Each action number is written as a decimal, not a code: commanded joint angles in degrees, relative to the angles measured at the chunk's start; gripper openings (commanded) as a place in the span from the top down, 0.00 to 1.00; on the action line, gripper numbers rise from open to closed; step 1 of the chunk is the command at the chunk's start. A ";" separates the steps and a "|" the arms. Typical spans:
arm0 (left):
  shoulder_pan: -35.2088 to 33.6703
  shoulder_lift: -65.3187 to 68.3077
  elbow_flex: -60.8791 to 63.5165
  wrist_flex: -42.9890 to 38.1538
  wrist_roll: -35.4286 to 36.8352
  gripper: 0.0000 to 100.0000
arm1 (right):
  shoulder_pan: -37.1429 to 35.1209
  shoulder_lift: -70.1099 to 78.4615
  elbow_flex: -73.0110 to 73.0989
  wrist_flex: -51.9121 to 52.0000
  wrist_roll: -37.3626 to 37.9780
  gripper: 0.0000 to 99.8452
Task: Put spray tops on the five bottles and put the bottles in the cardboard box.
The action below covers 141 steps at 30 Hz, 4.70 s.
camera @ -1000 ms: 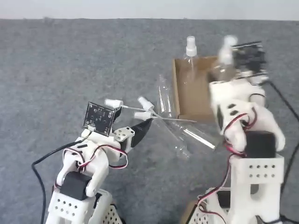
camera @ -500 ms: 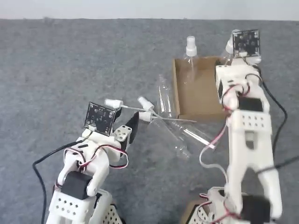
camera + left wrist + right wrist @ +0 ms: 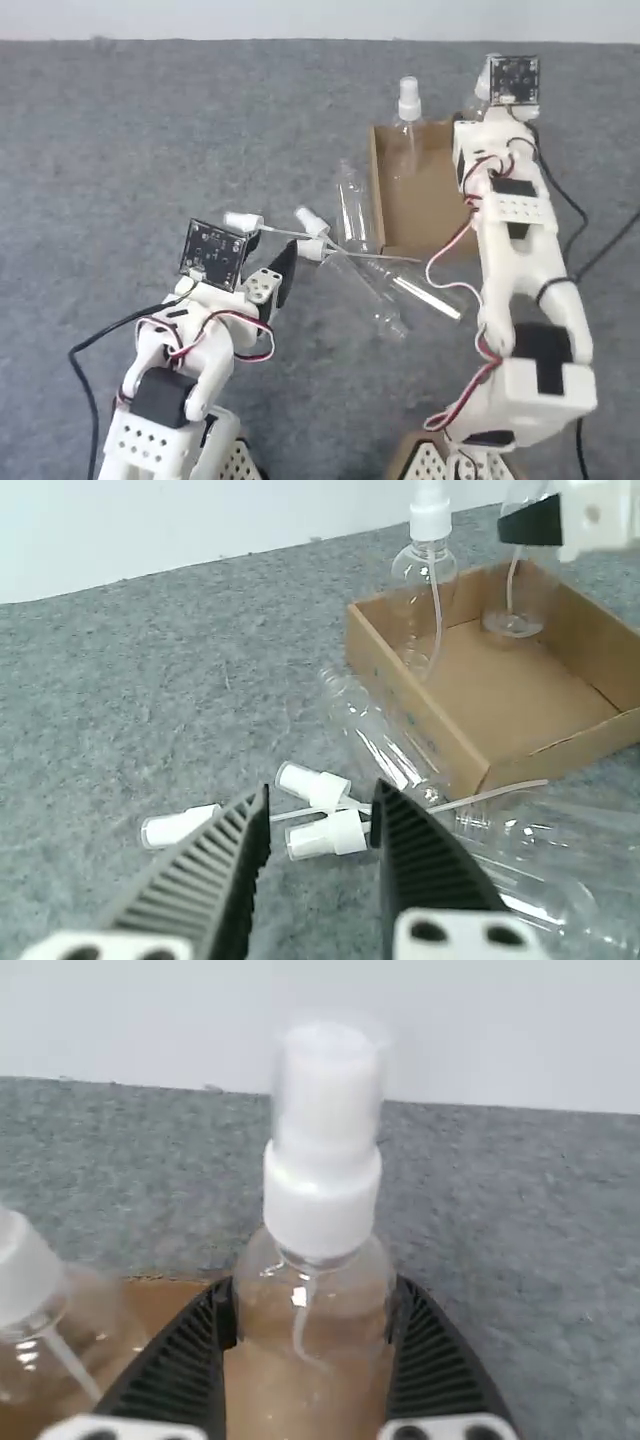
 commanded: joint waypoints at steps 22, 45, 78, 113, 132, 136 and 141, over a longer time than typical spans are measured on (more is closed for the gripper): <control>-0.09 -0.44 0.13 -1.58 -0.35 0.85 | 0.40 11.21 -3.78 -15.52 -0.97 0.99; -0.09 -0.44 0.13 -1.58 -0.35 0.85 | -0.84 11.21 -3.78 -15.52 -0.62 0.98; -0.09 -0.44 0.22 -1.58 -0.44 0.85 | -1.27 10.51 -16.26 -3.03 -0.79 0.68; 0.00 -0.44 0.22 -1.67 -0.44 0.85 | -19.21 -31.16 -4.22 78.64 14.07 0.68; 0.00 -0.44 0.22 -1.67 -0.44 0.85 | -25.01 -39.25 32.70 51.03 14.42 0.68; 0.00 -0.44 0.22 -1.67 -0.44 0.85 | -24.84 -39.16 34.64 48.04 14.42 0.68; 0.00 -0.44 0.22 -1.67 -0.44 0.85 | -22.64 -39.16 34.64 46.73 14.33 0.68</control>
